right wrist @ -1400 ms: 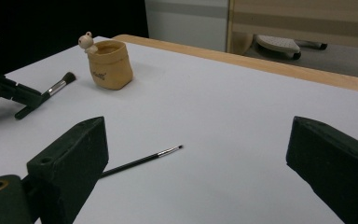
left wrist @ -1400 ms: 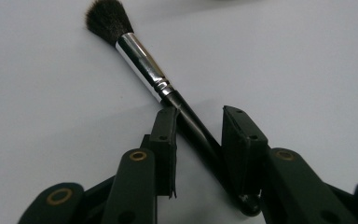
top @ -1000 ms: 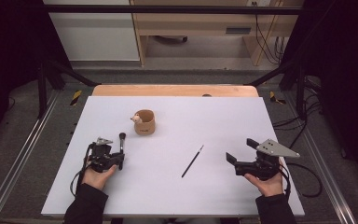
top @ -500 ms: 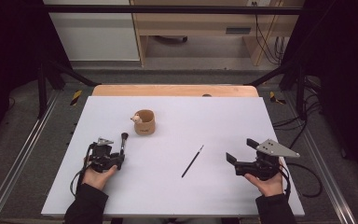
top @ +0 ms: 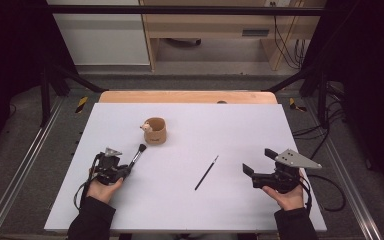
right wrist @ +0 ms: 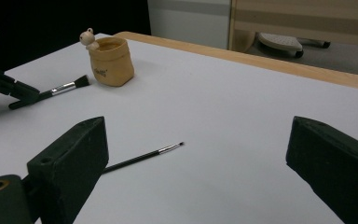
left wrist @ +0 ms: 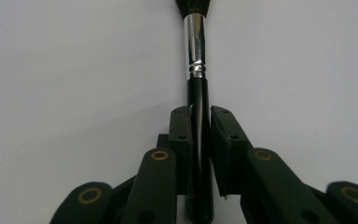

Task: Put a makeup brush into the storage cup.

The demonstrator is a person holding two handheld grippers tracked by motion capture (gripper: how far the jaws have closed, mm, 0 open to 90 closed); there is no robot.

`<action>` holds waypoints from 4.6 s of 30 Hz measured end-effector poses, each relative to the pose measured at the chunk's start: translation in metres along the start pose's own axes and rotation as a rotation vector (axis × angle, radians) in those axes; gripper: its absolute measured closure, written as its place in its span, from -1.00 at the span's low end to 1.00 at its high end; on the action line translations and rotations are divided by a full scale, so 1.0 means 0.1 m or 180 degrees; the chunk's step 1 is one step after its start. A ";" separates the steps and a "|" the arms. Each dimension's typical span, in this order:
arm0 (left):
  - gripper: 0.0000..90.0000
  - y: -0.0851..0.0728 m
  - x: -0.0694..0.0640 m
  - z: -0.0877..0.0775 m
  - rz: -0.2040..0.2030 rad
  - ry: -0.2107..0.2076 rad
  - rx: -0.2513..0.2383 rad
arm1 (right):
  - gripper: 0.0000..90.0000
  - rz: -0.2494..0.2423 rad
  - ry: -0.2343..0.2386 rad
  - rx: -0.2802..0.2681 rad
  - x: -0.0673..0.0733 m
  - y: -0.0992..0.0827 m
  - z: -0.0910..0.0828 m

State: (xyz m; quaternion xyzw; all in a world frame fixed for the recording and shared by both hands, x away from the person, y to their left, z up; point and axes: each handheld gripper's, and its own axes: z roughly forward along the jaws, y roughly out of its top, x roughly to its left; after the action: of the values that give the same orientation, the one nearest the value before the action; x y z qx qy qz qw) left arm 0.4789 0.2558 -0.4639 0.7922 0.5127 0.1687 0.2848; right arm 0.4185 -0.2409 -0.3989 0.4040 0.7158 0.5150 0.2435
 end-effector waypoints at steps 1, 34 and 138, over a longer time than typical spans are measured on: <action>0.75 0.00 0.00 0.00 0.0000 0.0000 0.0000 | -0.86 0.0000 0.0000 0.0000 0.00 0.00 0.00; -0.23 0.58 0.03 -0.15 0.0501 -0.0054 0.0449 | -0.86 0.0017 0.0004 -0.0009 -0.01 0.03 -0.02; 0.75 0.23 -0.09 -0.59 0.0330 -0.0245 -0.0466 | -0.87 0.0158 0.0067 -0.0044 -0.04 -0.01 -0.08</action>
State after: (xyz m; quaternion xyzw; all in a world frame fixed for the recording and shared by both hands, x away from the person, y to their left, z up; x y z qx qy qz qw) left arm 0.4588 0.2572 -0.4035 0.8006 0.4461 0.1897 0.3522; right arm 0.4140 -0.2487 -0.3976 0.4145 0.7045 0.5300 0.2259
